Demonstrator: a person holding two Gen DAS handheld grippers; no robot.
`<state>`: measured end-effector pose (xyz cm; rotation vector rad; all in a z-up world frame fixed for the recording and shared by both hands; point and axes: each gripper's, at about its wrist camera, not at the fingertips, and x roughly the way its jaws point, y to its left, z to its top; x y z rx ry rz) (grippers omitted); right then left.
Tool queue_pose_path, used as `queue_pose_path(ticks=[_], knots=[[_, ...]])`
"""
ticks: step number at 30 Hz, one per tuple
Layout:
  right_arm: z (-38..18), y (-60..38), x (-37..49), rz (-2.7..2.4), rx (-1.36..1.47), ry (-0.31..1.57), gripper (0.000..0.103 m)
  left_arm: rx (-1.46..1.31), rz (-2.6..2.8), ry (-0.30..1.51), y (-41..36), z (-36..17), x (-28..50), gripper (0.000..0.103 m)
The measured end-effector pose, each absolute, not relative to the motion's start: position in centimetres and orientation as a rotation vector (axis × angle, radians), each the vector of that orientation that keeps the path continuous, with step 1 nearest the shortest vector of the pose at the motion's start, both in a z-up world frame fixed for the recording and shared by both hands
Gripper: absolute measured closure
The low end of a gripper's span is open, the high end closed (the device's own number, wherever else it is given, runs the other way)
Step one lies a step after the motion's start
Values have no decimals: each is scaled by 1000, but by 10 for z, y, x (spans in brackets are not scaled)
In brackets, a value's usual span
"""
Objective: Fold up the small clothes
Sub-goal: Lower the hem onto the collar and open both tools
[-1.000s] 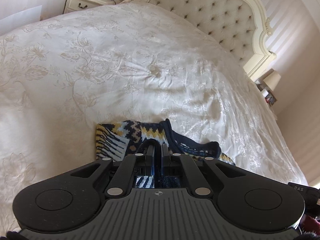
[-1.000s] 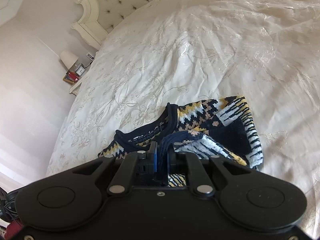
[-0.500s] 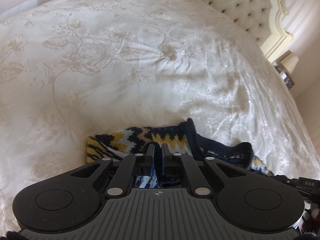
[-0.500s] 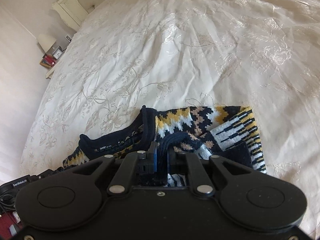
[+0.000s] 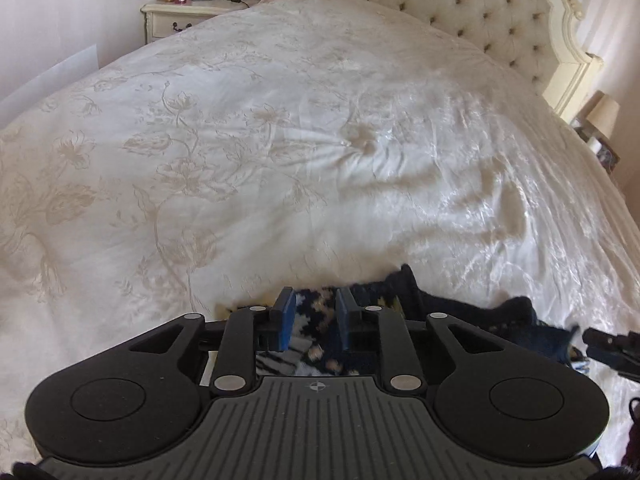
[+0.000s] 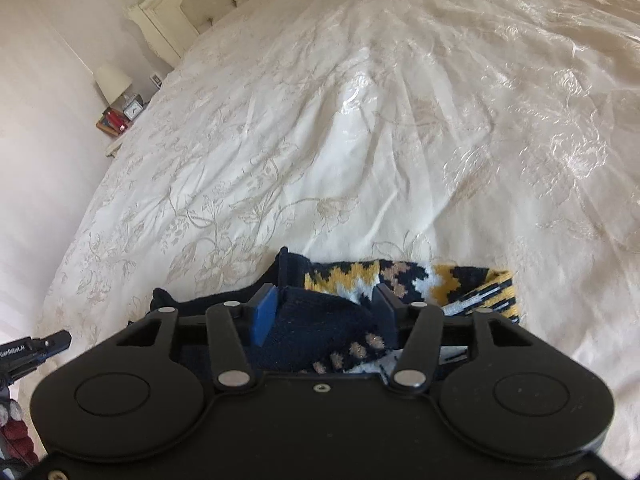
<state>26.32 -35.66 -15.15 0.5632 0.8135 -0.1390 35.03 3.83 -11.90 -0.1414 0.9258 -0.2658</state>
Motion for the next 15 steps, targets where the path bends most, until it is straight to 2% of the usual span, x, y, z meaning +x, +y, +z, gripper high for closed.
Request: queue_pose_path(ticks=[8, 15], knots=[[-153, -365, 250, -80, 455, 905, 43, -39, -330, 1020, 19, -147, 297, 81], [-167, -353, 270, -8, 329, 986, 43, -9, -260, 1120, 35, -183, 289, 81]])
